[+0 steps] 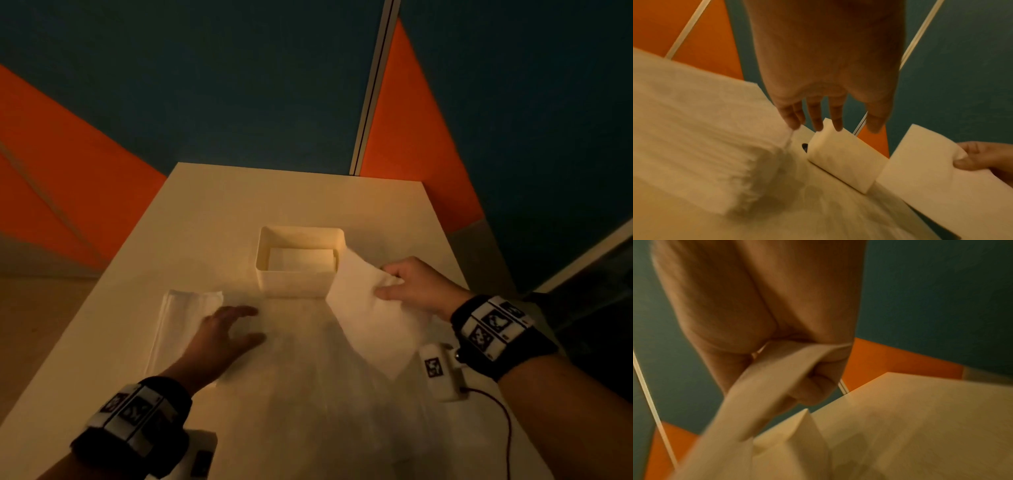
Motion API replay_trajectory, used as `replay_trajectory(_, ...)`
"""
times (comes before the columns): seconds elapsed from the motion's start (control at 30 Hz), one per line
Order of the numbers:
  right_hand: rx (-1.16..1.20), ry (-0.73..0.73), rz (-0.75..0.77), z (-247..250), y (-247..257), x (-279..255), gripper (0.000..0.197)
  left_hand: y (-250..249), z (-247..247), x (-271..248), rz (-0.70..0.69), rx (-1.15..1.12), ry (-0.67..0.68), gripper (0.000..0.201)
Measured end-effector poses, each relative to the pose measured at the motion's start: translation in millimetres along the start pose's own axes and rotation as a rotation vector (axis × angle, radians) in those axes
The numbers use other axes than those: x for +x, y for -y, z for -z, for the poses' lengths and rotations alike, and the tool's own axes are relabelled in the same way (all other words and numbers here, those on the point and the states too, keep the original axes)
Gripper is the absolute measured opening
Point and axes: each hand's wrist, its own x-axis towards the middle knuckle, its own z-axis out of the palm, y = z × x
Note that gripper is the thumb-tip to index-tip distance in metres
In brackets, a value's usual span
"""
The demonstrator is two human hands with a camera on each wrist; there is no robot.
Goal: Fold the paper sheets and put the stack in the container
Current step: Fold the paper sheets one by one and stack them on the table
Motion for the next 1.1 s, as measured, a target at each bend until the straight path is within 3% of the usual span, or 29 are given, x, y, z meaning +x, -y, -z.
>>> replay_trajectory(0.03,0.108,-0.018,0.015,-4.4,5.7,-1.9,0.016,-7.9,-3.6,0.6,0.052,-0.105,0.102,0.048)
replay_trajectory(0.13,0.446,-0.064,0.057,-21.9,20.2,-7.8,0.015,-28.4,-13.0,0.9,0.078,-0.331,0.303,0.097)
replay_trajectory(0.17,0.547,-0.080,0.068,-28.7,22.9,-8.2,0.015,-33.1,-15.7,1.8,0.069,-0.413,0.351,0.099)
replay_trajectory(0.27,0.758,-0.144,0.080,-49.9,27.5,-7.4,0.015,-49.0,-17.8,2.8,0.059,-0.735,0.409,0.064)
replay_trajectory(0.37,0.855,-0.159,0.044,-62.9,26.4,-6.8,0.014,-60.8,-15.1,7.1,0.022,-0.943,0.268,0.034)
replay_trajectory(0.47,0.836,-0.117,0.022,-63.7,18.4,-9.4,0.020,-65.0,-8.2,12.0,-0.066,-0.961,0.115,0.032)
replay_trajectory(0.57,0.853,-0.063,0.013,-62.1,7.4,-10.4,0.029,-59.9,-1.2,15.1,-0.129,-0.936,0.125,0.060)
replay_trajectory(0.6,0.861,-0.061,-0.001,-61.7,6.4,-11.0,0.028,-57.5,0.0,16.1,-0.139,-0.906,0.136,0.057)
replay_trajectory(0.67,0.852,-0.054,-0.027,-61.1,5.6,-12.7,0.028,-58.1,2.6,15.6,-0.143,-0.849,0.159,0.019)
replay_trajectory(0.7,0.862,-0.038,-0.031,-60.1,4.2,-13.7,0.033,-58.8,4.7,15.2,-0.141,-0.809,0.157,0.010)
replay_trajectory(0.77,0.930,0.004,-0.041,-57.3,3.0,-16.0,0.041,-56.5,9.2,15.1,-0.150,-0.775,0.185,0.028)
replay_trajectory(0.83,0.981,0.044,-0.056,-54.5,2.5,-17.6,0.038,-57.1,15.8,12.7,-0.139,-0.791,0.236,0.031)
replay_trajectory(0.93,0.871,0.081,-0.018,-56.2,6.1,-18.1,0.014,-55.7,20.1,9.8,-0.153,-0.729,0.271,0.040)
replay_trajectory(0.97,0.797,0.081,0.008,-57.6,4.9,-17.1,0.021,-55.7,20.2,8.8,-0.158,-0.703,0.272,0.042)
replay_trajectory(1.03,0.670,0.102,0.049,-61.3,3.3,-15.4,0.053,-53.8,19.9,7.7,-0.158,-0.663,0.286,0.047)
replay_trajectory(1.1,0.604,0.131,0.085,-64.1,7.0,-17.4,0.065,-53.1,19.4,6.8,-0.175,-0.614,0.306,0.044)
